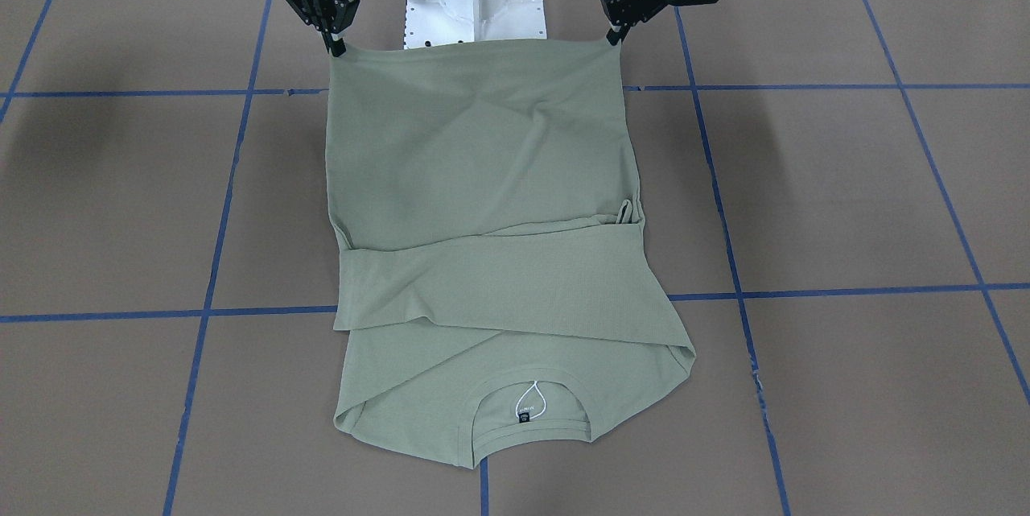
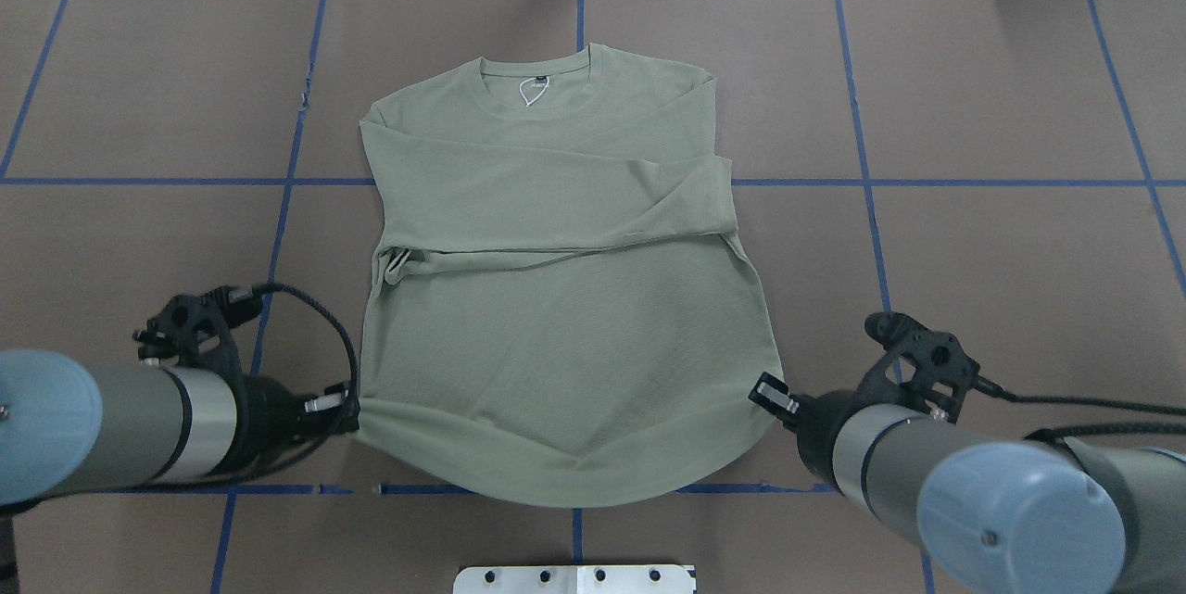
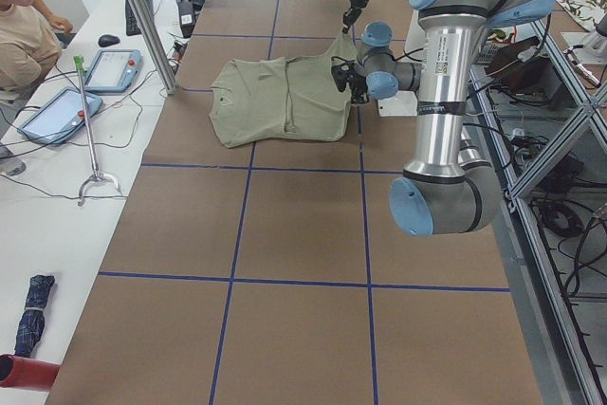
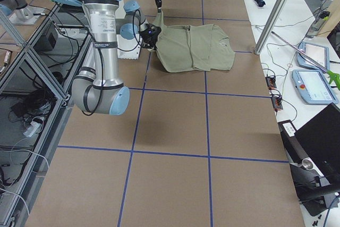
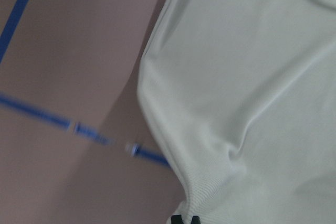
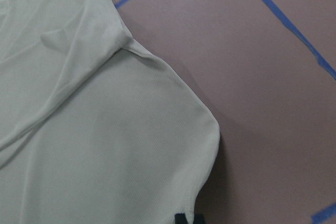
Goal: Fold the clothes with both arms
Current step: 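Lift the hem with both grippers and fold it toward the collar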
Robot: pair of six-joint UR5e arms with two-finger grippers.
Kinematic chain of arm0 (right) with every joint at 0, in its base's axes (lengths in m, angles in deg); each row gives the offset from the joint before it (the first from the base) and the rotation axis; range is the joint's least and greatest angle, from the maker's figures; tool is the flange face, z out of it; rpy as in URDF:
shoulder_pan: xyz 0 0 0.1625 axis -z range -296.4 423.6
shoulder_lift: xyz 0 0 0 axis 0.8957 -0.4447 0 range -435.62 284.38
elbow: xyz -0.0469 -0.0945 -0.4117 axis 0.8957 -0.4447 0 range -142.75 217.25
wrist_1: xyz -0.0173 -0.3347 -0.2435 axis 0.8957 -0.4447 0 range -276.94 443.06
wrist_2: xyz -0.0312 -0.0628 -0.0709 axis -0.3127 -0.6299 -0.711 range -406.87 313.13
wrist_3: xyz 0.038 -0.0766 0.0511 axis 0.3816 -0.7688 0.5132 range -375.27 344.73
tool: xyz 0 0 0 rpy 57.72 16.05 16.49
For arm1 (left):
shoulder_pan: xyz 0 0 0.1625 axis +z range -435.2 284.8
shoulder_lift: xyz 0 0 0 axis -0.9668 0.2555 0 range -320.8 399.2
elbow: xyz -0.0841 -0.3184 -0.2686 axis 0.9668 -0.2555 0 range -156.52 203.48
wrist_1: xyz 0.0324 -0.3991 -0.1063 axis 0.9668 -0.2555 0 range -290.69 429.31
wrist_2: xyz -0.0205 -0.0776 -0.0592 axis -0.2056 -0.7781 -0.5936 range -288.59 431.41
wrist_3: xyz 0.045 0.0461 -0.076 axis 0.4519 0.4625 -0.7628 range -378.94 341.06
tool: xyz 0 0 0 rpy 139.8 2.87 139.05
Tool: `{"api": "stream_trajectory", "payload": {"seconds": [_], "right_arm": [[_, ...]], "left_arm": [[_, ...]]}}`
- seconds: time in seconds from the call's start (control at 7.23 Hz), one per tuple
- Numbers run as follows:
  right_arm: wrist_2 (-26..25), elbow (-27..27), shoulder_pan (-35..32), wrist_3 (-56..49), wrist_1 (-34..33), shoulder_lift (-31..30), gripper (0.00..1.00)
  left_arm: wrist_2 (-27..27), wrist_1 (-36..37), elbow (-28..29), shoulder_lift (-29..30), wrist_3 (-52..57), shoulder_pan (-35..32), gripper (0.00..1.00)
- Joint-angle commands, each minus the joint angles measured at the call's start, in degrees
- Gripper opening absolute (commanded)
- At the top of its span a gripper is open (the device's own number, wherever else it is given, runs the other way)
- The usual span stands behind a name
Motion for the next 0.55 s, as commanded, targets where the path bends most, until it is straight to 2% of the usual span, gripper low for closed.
{"api": "stream_trajectory", "payload": {"seconds": [0.0, 0.28, 0.41], "right_arm": [[7.7, -9.7, -11.8, -9.3, 0.2, 8.2, 0.0], [10.0, -19.4, -19.7, -15.8, 0.6, 13.9, 0.0], [13.8, -24.2, -24.4, -20.0, 0.6, 16.8, 0.0]], "left_arm": [[0.1, 0.1, 9.7, 6.6, 9.8, -10.3, 0.0], [0.0, -0.5, 17.6, 11.5, 15.3, -15.4, 0.0], [0.0, -0.5, 20.5, 13.7, 17.3, -17.7, 0.0]]}}
